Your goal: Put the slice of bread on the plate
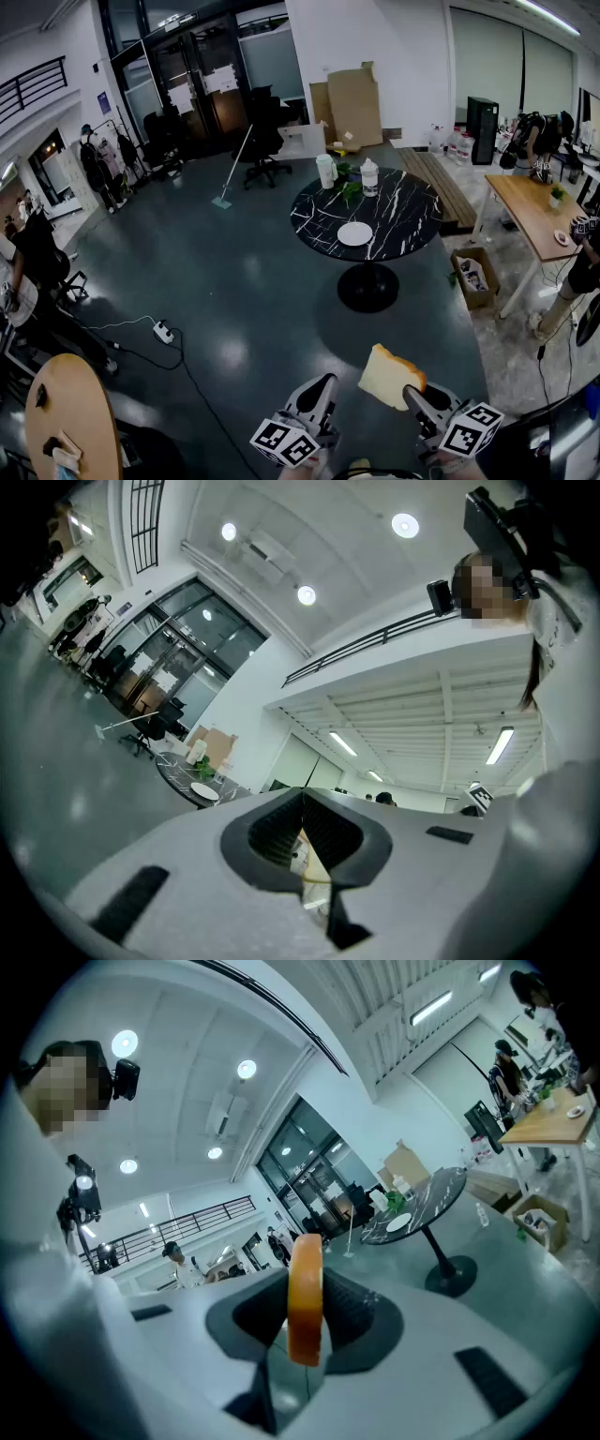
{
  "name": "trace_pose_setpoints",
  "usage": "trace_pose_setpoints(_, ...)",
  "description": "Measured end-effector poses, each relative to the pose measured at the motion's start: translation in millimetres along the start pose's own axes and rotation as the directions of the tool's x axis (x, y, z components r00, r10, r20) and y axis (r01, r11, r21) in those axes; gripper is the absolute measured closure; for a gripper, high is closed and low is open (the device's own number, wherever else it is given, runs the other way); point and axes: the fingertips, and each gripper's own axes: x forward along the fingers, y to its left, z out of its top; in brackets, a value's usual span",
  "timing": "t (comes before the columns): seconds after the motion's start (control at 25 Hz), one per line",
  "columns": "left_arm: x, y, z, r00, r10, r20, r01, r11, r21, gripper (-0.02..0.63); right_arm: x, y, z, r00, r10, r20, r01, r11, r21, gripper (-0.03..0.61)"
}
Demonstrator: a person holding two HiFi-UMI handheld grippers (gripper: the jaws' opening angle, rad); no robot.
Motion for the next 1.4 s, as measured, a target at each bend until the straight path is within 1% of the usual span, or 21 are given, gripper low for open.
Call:
trace_pose_setpoints(0.32, 10.8, 21.2, -10.4, 1.0, -0.008, -0.013, 0.008, 1.0, -0.022, 0.606, 17.8, -16.7, -1.0, 1.0, -0.026, -0.006, 0.027, 0.999, 0.032, 0.489)
trace_pose_setpoints(0.52, 19.9, 32.5, -3.6, 1.0, 0.012, 0.0, -0.012, 1.0, -0.027, 0.606, 29.6, -25.0, 2.2, 1.0, -0.023, -0.017, 0.023, 0.999, 0.042, 0.489)
trace_pose_setpoints(0.68, 31.5, 42.8, 4.8, 0.999, 0.03, 0.011, -0.03, 0.999, -0.022, 0.606, 47.7, -30.7, 12.2, 1.0, 0.0, -0.024, 0.001, 0.999, 0.038, 0.489)
trace_pose_setpoints(0.8, 44.6, 52.7, 6.8, 0.999, 0.044, 0.013, -0.043, 0.999, -0.021, 0.606, 62.5, -39.9, 21.4, 1.0, 0.016, -0.027, -0.015, 0.999, 0.039, 0.489)
trace_pose_setpoints(0.96, 70.6, 65.3, 6.4, 0.999, 0.031, 0.013, -0.031, 1.0, -0.003, 0.606, 81.0, -55.0, 38.5, 0.999, 0.035, -0.02, -0.034, 0.999, 0.029, 0.489)
trace_pose_setpoints(1.28, 115.6, 79.8, 11.9, 0.999, 0.031, 0.012, -0.031, 0.999, -0.006, 0.606, 113.3, -88.8, 55.8, 0.998, 0.043, -0.042, -0.041, 0.998, 0.049, 0.488)
trace_pose_setpoints(1.4, 129.1, 90.1, 10.3, 0.999, 0.046, 0.013, -0.046, 0.999, -0.014, 0.606, 126.5, -103.0, 64.5, 0.998, 0.05, -0.041, -0.048, 0.997, 0.055, 0.489)
